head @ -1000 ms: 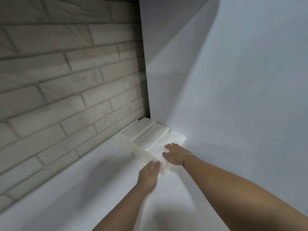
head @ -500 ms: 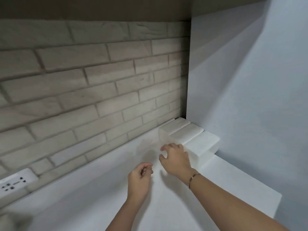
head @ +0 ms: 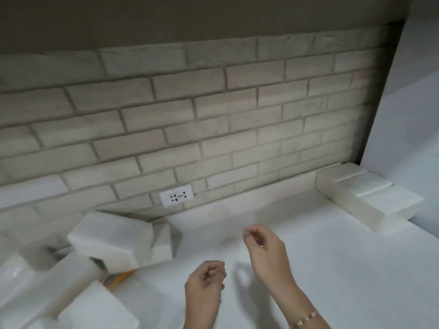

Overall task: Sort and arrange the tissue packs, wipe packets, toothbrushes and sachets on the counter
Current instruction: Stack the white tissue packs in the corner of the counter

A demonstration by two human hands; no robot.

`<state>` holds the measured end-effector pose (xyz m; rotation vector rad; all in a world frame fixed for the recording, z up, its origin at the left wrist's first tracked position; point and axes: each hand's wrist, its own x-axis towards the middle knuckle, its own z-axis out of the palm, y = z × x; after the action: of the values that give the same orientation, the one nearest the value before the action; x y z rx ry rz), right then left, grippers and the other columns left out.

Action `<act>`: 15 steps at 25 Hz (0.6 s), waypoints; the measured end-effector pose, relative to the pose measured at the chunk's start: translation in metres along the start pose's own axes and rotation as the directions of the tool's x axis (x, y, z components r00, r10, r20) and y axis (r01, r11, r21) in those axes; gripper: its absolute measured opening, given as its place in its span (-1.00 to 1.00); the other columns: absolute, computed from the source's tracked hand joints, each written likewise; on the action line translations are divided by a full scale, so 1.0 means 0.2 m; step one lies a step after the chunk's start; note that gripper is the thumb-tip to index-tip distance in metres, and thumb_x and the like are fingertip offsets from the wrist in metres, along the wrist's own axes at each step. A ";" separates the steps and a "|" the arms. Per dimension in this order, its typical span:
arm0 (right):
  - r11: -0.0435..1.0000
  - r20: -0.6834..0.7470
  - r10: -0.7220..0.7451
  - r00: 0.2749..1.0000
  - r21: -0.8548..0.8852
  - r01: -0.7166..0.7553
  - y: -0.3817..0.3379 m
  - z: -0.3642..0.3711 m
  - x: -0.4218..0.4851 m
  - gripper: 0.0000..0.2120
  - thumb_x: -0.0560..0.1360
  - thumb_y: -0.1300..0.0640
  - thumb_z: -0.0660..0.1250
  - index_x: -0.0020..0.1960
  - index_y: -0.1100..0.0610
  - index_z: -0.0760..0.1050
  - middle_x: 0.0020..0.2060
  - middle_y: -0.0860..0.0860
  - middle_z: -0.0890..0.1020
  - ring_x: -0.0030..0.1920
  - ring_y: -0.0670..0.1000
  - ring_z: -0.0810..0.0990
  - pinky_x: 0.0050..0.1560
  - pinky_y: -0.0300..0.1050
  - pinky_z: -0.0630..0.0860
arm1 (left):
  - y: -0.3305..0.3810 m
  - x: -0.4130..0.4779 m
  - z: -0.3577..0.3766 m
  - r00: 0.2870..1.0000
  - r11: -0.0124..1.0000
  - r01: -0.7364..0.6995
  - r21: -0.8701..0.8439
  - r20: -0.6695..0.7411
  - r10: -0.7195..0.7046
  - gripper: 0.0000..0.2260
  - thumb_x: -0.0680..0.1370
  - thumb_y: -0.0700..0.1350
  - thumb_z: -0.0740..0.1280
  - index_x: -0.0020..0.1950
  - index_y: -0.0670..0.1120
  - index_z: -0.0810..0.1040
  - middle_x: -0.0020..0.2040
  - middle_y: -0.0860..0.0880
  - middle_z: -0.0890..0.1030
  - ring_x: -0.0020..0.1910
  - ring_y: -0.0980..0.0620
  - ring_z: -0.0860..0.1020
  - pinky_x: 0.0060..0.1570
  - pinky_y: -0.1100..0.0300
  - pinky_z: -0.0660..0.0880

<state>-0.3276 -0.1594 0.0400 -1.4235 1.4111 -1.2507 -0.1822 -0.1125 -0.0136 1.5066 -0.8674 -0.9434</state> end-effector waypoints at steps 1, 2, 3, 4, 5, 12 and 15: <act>1.000 0.053 0.010 0.999 0.005 -0.010 -0.02 0.12 -0.11 -0.84 0.54 0.17 0.40 -0.16 -0.05 0.63 -0.25 -0.18 0.66 -0.20 -0.16 0.60 -0.17 -0.36 0.45 | -0.01 -0.05 -0.15 0.999 1.000 0.005 -0.023 -0.039 -0.006 -0.88 0.47 -0.20 0.49 -0.23 -0.01 0.72 -0.29 -0.15 0.69 -0.43 0.02 0.55 -0.57 0.22 0.36; 1.000 0.095 0.019 0.995 0.009 -0.020 -0.03 0.21 -0.19 -0.84 0.54 0.18 0.41 -0.17 -0.05 0.63 -0.26 -0.18 0.66 -0.20 -0.15 0.59 -0.18 -0.36 0.45 | -0.02 -0.09 -0.26 0.997 0.999 0.010 -0.043 -0.070 -0.013 -0.90 0.44 -0.16 0.49 -0.24 0.01 0.72 -0.30 -0.14 0.69 -0.44 0.01 0.55 -0.58 0.22 0.36; 1.000 0.135 0.025 0.991 0.013 -0.027 -0.03 0.29 -0.27 -0.83 0.54 0.19 0.41 -0.17 -0.04 0.63 -0.26 -0.18 0.66 -0.21 -0.15 0.59 -0.19 -0.37 0.45 | -0.02 -0.13 -0.38 0.995 0.998 0.012 -0.062 -0.097 -0.018 -0.89 0.45 -0.16 0.48 -0.25 0.03 0.72 -0.32 -0.14 0.69 -0.44 0.01 0.55 -0.57 0.21 0.36; 0.999 0.173 0.029 0.985 0.015 -0.032 -0.05 0.39 -0.34 -0.83 0.54 0.20 0.41 -0.16 -0.04 0.64 -0.26 -0.17 0.67 -0.21 -0.14 0.60 -0.19 -0.37 0.46 | -0.04 -0.16 -0.50 0.991 0.998 0.006 -0.069 -0.132 -0.015 -0.84 0.49 -0.19 0.48 -0.25 0.03 0.72 -0.32 -0.13 0.68 -0.43 0.01 0.55 -0.56 0.19 0.37; 0.999 0.203 0.028 0.979 0.016 -0.032 -0.07 0.47 -0.41 -0.84 0.54 0.20 0.41 -0.15 -0.03 0.64 -0.26 -0.17 0.67 -0.23 -0.15 0.59 -0.20 -0.38 0.46 | -0.04 -0.19 -0.61 0.987 0.998 -0.002 -0.070 -0.159 -0.009 -0.82 0.51 -0.20 0.47 -0.24 0.04 0.72 -0.31 -0.11 0.69 -0.42 0.02 0.56 -0.55 0.17 0.38; 0.998 0.371 -0.057 0.927 -0.013 0.066 -0.30 0.97 -0.73 -0.85 0.55 0.16 0.39 -0.10 -0.08 0.63 -0.20 -0.21 0.68 -0.18 -0.15 0.63 -0.09 -0.21 0.55 | 0.03 -0.36 -1.19 0.956 0.994 -0.096 -0.050 -0.284 0.078 -0.75 0.54 -0.25 0.43 -0.19 0.10 0.71 -0.25 -0.11 0.68 -0.34 0.01 0.60 -0.47 0.16 0.46; 0.994 0.433 -0.074 0.898 -0.041 0.101 -0.37 1.17 -0.84 -0.86 0.54 0.14 0.40 -0.11 -0.10 0.62 -0.21 -0.20 0.69 -0.19 -0.14 0.63 -0.05 -0.10 0.58 | 0.04 -0.43 -1.41 0.929 0.990 -0.129 -0.053 -0.355 0.102 -0.85 0.50 -0.15 0.46 -0.20 0.11 0.71 -0.29 -0.05 0.65 -0.29 -0.14 0.60 -0.40 0.11 0.50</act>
<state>-0.0696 -0.0133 0.0352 -1.6983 1.0969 -0.8732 0.0375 0.0792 0.0254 1.4826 -0.6439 -0.5873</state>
